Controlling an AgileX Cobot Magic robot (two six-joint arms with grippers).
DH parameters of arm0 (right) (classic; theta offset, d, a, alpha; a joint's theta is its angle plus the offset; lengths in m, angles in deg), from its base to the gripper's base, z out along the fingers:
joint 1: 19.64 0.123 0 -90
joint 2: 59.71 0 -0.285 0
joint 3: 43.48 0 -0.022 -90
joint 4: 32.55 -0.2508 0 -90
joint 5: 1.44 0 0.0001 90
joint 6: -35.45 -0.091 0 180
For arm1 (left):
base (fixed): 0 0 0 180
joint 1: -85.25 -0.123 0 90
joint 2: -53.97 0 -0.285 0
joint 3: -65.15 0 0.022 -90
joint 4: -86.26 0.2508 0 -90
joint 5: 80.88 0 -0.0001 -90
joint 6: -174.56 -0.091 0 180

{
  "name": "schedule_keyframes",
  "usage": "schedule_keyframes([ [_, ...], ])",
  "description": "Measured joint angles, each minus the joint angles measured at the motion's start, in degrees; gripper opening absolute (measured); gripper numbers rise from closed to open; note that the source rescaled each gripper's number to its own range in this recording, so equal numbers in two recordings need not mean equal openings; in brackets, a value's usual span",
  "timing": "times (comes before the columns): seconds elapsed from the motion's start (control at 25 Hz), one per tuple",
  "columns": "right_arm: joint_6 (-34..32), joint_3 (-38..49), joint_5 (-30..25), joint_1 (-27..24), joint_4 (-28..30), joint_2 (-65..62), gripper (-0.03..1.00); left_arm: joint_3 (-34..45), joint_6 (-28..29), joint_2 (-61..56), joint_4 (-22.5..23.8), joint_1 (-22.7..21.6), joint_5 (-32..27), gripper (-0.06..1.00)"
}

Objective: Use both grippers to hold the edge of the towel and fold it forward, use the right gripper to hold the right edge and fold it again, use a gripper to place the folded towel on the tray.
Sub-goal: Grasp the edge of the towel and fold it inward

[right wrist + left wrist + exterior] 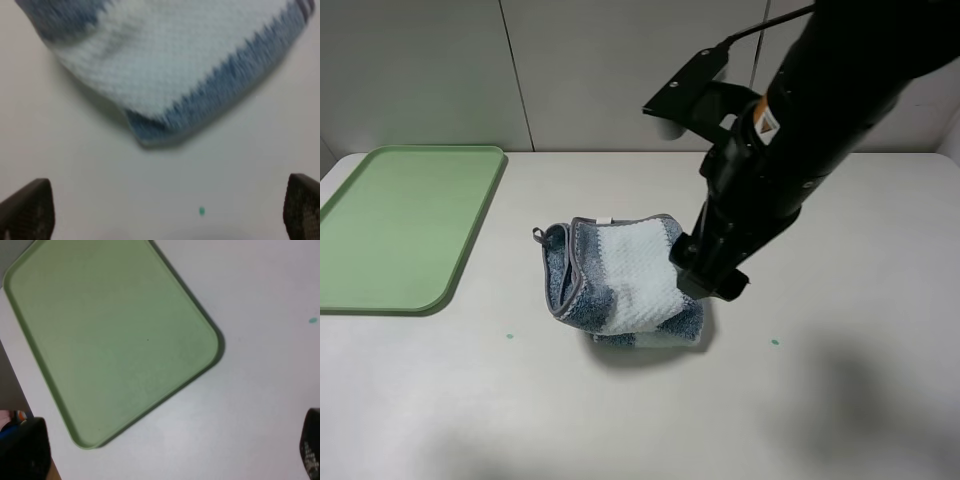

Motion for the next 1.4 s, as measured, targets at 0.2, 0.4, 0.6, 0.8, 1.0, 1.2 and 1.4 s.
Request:
schedule_keyframes([
  [0.2, 0.00, 6.40, 0.00, -4.42, 0.00, -6.51, 1.00, 0.00, 0.00, 0.00, 0.00, 0.00, 0.00, 1.00],
  [0.4, 0.00, 13.21, 0.79, -10.21, -0.59, -14.24, 1.00, 0.00, 0.00, 0.00, 0.00, 0.00, 0.00, 1.00],
  [0.6, 0.00, 19.75, 1.68, -16.85, -1.81, -22.74, 1.00, 0.00, 0.00, 0.00, 0.00, 0.00, 0.00, 1.00],
  [0.8, 0.00, 24.81, 2.02, -22.36, -3.63, -31.80, 1.00, 0.00, 0.00, 0.00, 0.00, 0.00, 0.00, 1.00],
  [1.0, 0.00, 29.07, 2.02, -27.31, -5.77, -40.27, 1.00, 0.00, 0.00, 0.00, 0.00, 0.00, 0.00, 1.00],
  [1.2, 0.00, 31.40, -0.01, -31.95, -7.41, -48.77, 1.00, 0.00, 0.00, 0.00, 0.00, 0.00, 0.00, 1.00],
  [1.4, 0.00, 31.46, -1.72, -34.11, -7.64, -56.45, 1.00, 0.00, 0.00, 0.00, 0.00, 0.00, 0.00, 1.00],
])
